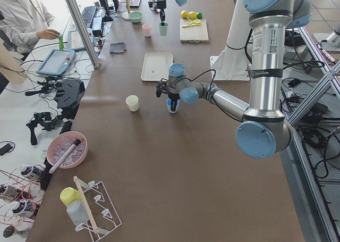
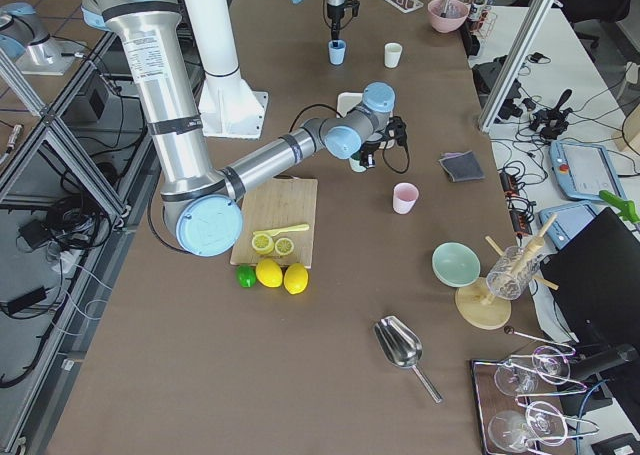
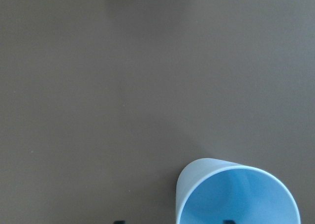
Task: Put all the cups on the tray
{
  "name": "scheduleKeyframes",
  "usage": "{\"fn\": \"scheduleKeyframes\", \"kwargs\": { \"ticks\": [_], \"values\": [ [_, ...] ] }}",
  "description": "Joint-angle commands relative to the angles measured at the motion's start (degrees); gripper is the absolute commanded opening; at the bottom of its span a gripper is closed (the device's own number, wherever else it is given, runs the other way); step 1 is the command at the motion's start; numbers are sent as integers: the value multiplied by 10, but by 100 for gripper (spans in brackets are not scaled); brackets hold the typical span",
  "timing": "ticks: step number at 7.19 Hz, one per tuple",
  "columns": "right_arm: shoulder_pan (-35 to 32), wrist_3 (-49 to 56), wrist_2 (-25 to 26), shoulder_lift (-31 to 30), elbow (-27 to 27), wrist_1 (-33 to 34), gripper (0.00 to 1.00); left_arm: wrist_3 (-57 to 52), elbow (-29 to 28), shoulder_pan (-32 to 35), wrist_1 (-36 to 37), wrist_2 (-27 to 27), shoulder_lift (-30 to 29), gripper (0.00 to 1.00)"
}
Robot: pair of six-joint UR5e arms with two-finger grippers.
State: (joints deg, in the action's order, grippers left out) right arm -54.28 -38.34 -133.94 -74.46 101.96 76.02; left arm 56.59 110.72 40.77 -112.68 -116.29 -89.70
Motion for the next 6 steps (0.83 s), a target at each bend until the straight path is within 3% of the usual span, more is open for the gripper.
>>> {"fn": "scheduleKeyframes", "kwargs": {
  "ticks": [1, 4, 5, 6],
  "values": [
    [8, -49, 3, 36, -5, 0, 0, 42, 2, -1, 4, -7, -65, 0],
    [74, -137, 42, 91, -26, -4, 0, 107, -61, -5, 141, -11, -288, 0],
    [105, -169, 60, 99, -26, -6, 0, 113, -80, -10, 141, -9, -309, 0],
    [132, -174, 87, 101, -33, -10, 0, 113, -90, -38, 138, 43, -319, 0]
  ]
}}
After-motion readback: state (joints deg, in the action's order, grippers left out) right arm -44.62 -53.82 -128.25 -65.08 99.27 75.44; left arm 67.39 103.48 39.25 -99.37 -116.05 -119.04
